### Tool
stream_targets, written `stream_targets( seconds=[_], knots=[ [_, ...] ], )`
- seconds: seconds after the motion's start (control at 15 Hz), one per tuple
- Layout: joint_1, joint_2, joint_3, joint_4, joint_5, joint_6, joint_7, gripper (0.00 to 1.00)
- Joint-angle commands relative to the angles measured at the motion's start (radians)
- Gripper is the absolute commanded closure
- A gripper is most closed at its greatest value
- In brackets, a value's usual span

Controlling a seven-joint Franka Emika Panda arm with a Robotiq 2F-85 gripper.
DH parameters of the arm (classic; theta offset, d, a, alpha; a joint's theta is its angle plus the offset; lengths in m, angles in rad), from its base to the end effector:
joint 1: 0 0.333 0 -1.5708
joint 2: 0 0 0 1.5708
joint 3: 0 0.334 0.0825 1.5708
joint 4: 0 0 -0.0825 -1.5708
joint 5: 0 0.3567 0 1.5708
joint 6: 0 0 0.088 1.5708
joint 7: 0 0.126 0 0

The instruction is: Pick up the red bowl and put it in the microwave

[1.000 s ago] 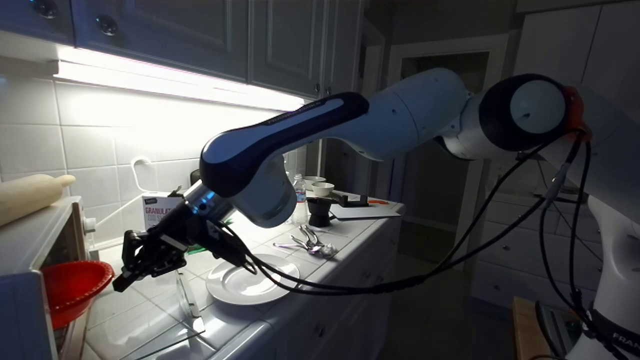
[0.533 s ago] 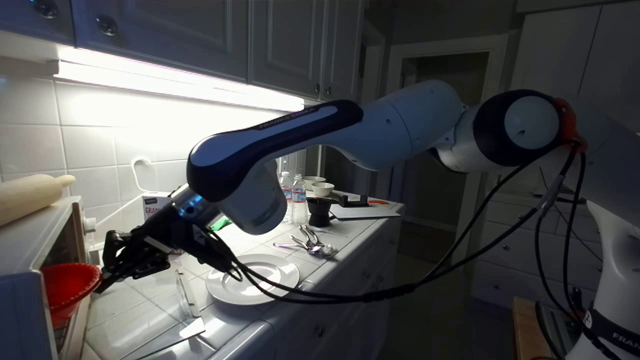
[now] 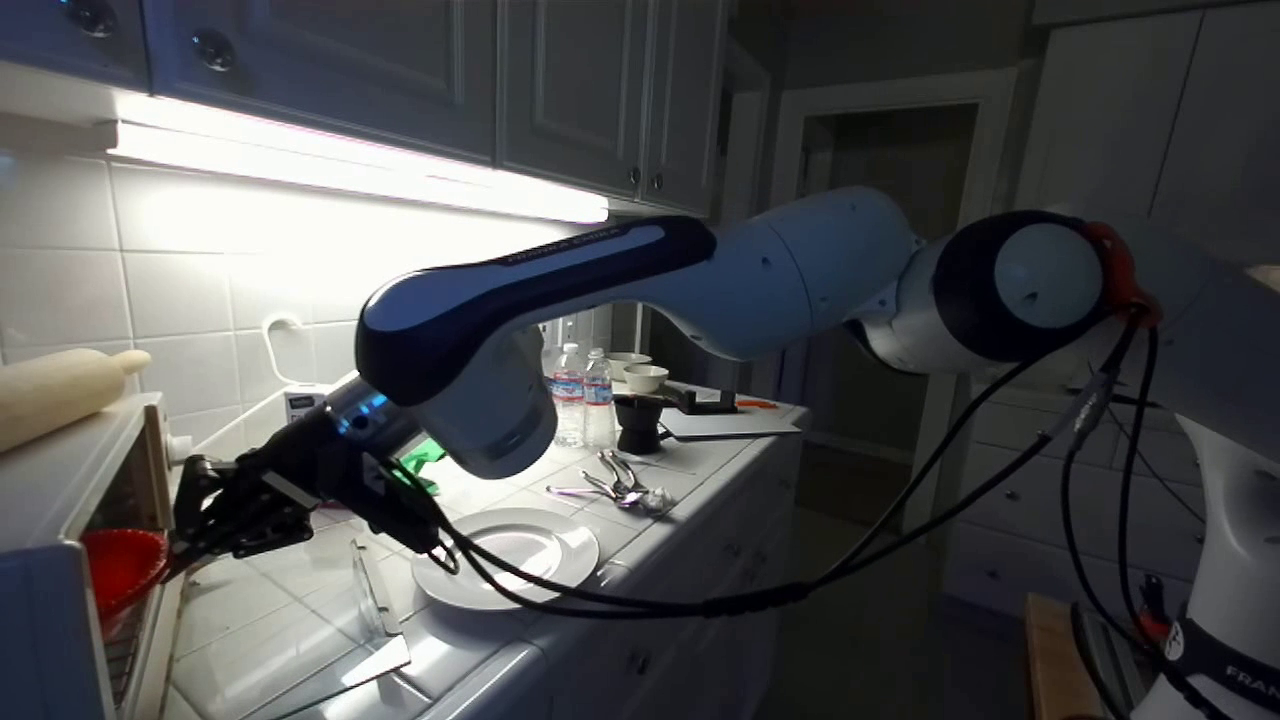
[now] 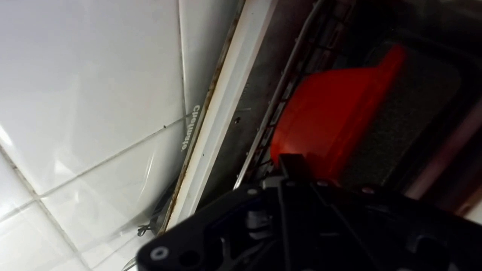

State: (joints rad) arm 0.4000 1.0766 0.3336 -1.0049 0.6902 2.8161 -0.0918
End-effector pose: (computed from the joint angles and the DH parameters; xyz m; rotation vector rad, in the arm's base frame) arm 0.7105 0.4308 0.2870 -2.2371 0.0546 -0.5508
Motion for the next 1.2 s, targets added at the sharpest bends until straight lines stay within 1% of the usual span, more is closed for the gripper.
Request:
stream_targets(
  seconds=[0.0, 0.07, 0.13, 0.27, 0.47, 0.53, 0.6, 0.67, 0.73, 0.8, 0.87, 1.0, 1.13],
  knots=[
    [0.011, -0.005, -0.016, 0.024, -0.009, -0.010, 0.030, 0.74],
    [0.013, -0.036, -0.036, -0.006, -0.017, -0.014, 0.044, 0.73],
    [0.010, -0.071, -0.049, -0.039, -0.017, -0.030, 0.059, 0.68],
    [0.010, -0.134, -0.085, -0.092, -0.020, -0.062, 0.092, 0.54],
    [0.020, -0.244, -0.171, -0.189, -0.046, -0.176, 0.178, 0.32],
    [0.024, -0.271, -0.195, -0.214, -0.053, -0.212, 0.199, 0.26],
    [0.028, -0.296, -0.217, -0.235, -0.059, -0.253, 0.223, 0.18],
    [0.025, -0.322, -0.228, -0.257, -0.058, -0.295, 0.238, 0.12],
    [0.031, -0.350, -0.248, -0.282, -0.068, -0.328, 0.261, 0.04],
    [0.035, -0.380, -0.264, -0.308, -0.080, -0.370, 0.275, 0.01],
    [0.029, -0.402, -0.262, -0.323, -0.078, -0.416, 0.269, 0.00],
    [0.033, -0.446, -0.278, -0.355, -0.104, -0.507, 0.250, 0.00],
    [0.054, -0.486, -0.309, -0.385, -0.183, -0.577, 0.235, 0.00]
  ],
)
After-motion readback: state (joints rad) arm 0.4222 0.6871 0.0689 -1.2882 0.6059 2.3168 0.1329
